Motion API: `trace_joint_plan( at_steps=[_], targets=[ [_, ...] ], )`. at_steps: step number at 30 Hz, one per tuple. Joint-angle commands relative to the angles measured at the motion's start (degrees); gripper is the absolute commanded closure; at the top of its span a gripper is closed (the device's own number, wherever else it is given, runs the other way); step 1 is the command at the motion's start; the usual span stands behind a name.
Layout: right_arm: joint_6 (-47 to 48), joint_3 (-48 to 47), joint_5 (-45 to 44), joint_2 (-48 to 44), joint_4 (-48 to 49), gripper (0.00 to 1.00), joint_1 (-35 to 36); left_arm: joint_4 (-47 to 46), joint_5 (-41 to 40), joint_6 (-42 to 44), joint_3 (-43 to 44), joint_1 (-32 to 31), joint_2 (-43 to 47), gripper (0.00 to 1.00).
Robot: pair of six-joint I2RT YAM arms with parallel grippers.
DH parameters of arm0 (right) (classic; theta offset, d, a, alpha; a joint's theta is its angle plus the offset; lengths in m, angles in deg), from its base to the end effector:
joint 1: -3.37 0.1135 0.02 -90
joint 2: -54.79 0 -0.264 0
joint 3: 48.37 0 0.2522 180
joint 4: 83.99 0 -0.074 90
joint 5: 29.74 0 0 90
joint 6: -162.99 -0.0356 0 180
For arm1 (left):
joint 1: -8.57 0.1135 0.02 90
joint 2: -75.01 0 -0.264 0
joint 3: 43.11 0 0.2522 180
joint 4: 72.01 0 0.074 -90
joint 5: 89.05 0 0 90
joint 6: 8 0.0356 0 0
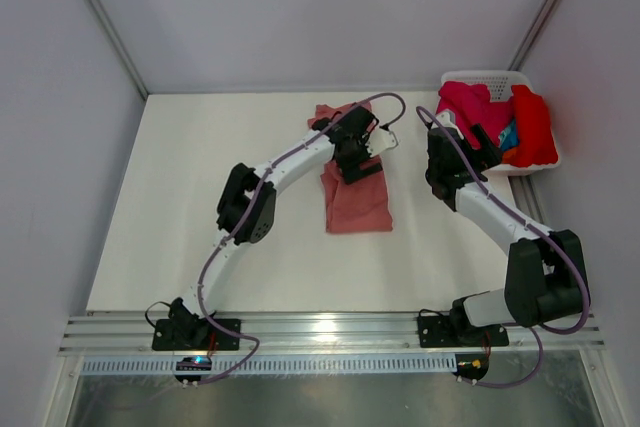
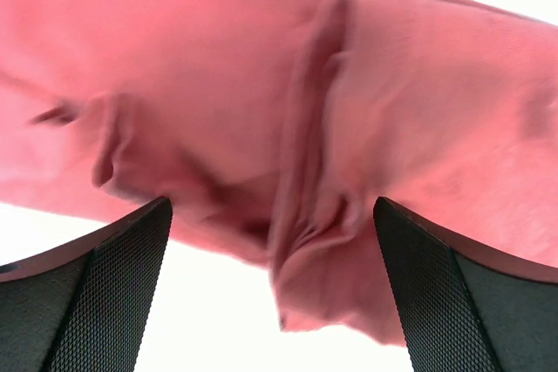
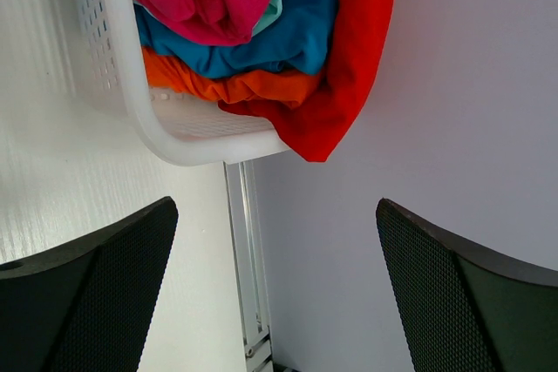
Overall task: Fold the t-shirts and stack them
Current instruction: Fold the tshirt
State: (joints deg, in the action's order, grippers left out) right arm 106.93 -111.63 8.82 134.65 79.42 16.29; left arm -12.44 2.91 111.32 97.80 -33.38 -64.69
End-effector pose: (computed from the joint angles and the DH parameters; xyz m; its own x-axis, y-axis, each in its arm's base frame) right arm 0.2944 0.0390 0.2487 -0.7209 -0.5224 -0.4553 0.1156 0.5571 -0.8224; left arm 0.3941 -0.3559 0.1963 -0.2184 0.8543 -0.4716 0.9042 0.3589 0.2315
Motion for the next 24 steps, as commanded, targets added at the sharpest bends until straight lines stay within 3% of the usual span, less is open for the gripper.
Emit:
trace_joint_plan(
  at_steps=[1,5,8,11,14,19,22,24],
  targets=[
    [-1.2,-0.8,-0.2,-2.5,2.0,0.01,-0.2,-9.1,-6.7,-1.5,-2.3,0.3,8.8,0.01],
    [-2.4,-1.2,1.2,-2.3,1.1,0.01,-0.2,-11.5,-12.8,-4.0,-3.4,0.3,13.5,0.01],
    [-4.0,-1.7,2.9,-2.4,-1.3,0.01,-0.1,-13.9,-21.9,-6.3,-5.4,0.3,16.5,0.01],
    [-6.6,-2.5,7.2,-3.3,-4.2,0.01,-0.1,-13.7,-23.5,-9.8,-7.5,0.5,19.9,0.01],
    [-9.2,-3.1,16.0,-4.5,-7.6,0.01,-0.1,-8.8,-16.0,-15.4,-9.6,1.3,23.1,0.01],
    [-12.8,-6.4,33.9,-3.7,-14.6,0.01,-0.1,0.1,21.0,-21.0,-13.0,6.6,29.2,0.01],
    [-14.1,-9.7,46.7,-2.3,-18.8,0.01,-0.2,2.0,38.2,-21.7,-16.5,9.9,29.9,0.01],
    [-13.8,-12.4,54.1,-1.4,-20.9,0.01,-0.2,3.3,42.7,-21.0,-18.2,10.7,29.1,0.01]
  ],
)
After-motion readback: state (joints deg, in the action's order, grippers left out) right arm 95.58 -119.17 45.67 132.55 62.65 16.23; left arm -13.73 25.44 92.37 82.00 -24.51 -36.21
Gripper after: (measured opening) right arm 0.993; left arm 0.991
